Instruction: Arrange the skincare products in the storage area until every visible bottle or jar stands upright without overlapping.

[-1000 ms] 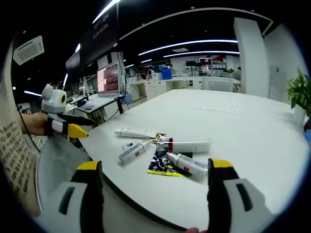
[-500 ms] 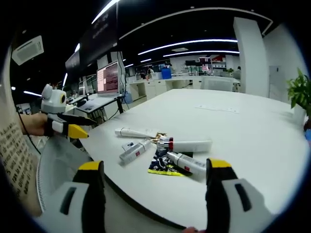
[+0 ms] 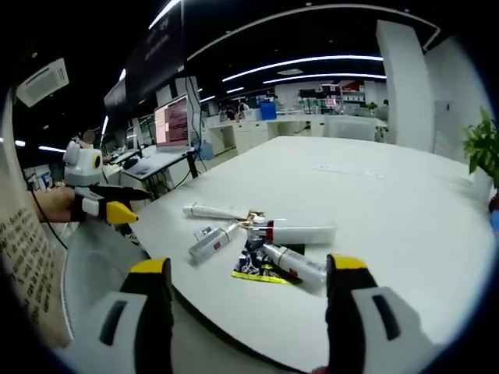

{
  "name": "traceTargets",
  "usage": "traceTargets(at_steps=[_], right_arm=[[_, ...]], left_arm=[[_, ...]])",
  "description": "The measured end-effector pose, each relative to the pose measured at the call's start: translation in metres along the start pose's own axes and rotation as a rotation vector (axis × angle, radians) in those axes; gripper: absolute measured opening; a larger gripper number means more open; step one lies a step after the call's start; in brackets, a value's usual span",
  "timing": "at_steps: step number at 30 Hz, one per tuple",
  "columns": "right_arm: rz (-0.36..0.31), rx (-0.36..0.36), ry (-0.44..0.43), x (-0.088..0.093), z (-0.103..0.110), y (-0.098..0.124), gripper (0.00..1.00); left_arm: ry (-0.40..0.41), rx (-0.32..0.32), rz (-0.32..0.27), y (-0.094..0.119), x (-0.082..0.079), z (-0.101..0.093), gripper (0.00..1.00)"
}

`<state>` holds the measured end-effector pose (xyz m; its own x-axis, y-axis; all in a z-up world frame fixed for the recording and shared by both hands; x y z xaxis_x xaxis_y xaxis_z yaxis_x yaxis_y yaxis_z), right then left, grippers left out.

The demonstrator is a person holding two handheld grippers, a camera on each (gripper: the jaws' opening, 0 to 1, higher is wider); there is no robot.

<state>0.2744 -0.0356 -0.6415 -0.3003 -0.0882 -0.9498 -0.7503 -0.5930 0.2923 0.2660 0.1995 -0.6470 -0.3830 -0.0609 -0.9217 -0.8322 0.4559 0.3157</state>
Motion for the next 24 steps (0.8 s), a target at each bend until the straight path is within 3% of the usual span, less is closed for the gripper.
traceTargets(at_steps=[9,15,19,24], right_arm=[[0.031,-0.023,0.057,-0.008,-0.029,-0.012,0.76],[0.104,-0.090,0.162,-0.005,-0.046,-0.028,0.71],[0.094,-0.101,0.120,-0.007,-0.056,-0.039,0.68],[0.139,-0.139,0.134,-0.001,-0.066,-0.056,0.65]], left_arm=[[0.006,0.001,-0.003,0.000,0.000,0.000,0.97],[0.013,-0.001,0.003,0.000,0.000,0.001,0.97],[0.022,-0.003,0.004,0.000,0.000,0.001,0.97],[0.038,-0.012,0.005,0.000,0.001,0.004,0.97]])
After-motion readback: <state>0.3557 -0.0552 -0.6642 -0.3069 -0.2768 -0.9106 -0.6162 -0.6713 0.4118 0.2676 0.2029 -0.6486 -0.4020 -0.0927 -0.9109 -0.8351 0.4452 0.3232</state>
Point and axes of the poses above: the point that each gripper's makers call its tool centre point, and the gripper's own axes: y roughly backward along the fingers, z roughly to its left, x roughly out of its underside, the point moved 1 cm from there along y, roughly backward along the fingers, and after that the axes turned 8 degrees about -z, right-handed, at the moved point
